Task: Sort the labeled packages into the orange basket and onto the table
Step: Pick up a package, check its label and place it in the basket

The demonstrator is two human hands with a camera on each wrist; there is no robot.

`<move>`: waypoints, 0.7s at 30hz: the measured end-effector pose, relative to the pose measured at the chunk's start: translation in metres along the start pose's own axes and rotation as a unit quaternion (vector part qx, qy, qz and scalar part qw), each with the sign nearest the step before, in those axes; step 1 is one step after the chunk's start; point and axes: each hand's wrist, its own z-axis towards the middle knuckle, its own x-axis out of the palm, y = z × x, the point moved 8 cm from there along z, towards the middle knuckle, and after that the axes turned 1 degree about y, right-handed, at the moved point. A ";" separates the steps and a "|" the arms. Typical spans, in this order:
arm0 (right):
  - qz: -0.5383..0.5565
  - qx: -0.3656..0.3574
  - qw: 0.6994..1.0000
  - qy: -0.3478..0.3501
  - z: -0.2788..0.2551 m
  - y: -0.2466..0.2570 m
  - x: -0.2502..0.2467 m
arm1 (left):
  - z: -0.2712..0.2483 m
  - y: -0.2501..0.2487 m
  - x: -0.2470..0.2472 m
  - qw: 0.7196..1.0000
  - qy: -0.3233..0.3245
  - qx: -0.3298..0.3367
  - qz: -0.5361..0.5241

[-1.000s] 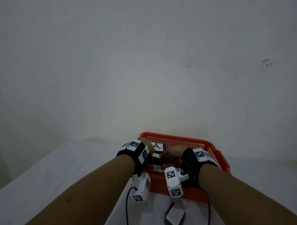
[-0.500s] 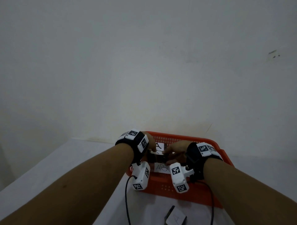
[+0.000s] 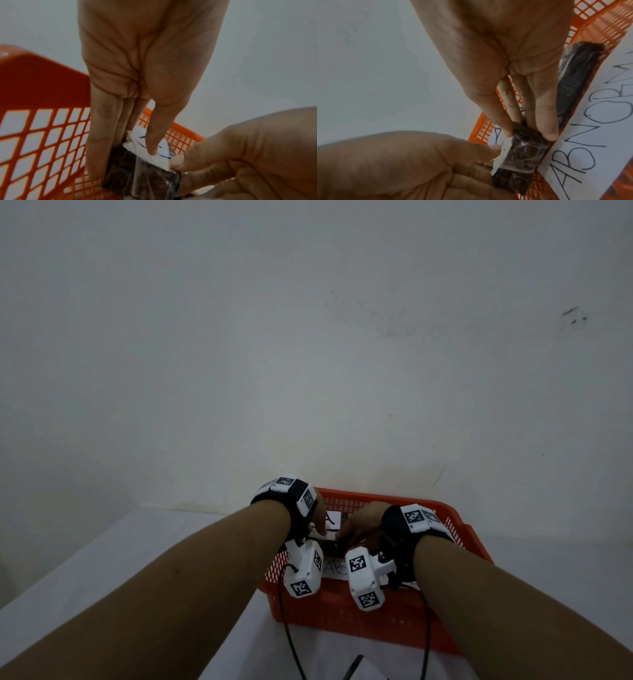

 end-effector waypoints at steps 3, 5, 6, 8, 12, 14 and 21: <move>-0.020 -0.004 1.000 0.002 0.000 0.003 0.000 | 0.006 0.007 0.005 0.998 0.041 -0.029 0.043; -0.033 -0.005 0.999 -0.004 0.002 0.003 -0.001 | 0.007 0.006 0.003 0.996 0.031 -0.027 0.084; -0.037 -0.005 0.999 -0.009 0.003 0.003 -0.002 | 0.007 0.005 0.004 0.995 0.034 -0.027 0.090; -0.046 0.000 0.999 -0.008 0.006 0.002 -0.001 | 0.005 0.002 0.007 0.993 0.047 -0.028 0.104; -0.076 0.007 0.997 0.011 0.014 0.003 -0.001 | 0.013 0.000 0.009 0.989 0.056 -0.036 0.133; -0.090 0.002 0.996 0.016 0.013 0.005 -0.001 | 0.017 0.000 0.009 0.986 0.052 -0.038 0.155; -0.133 0.017 0.991 0.016 0.008 0.003 -0.004 | 0.033 0.000 0.006 0.966 0.027 -0.034 0.254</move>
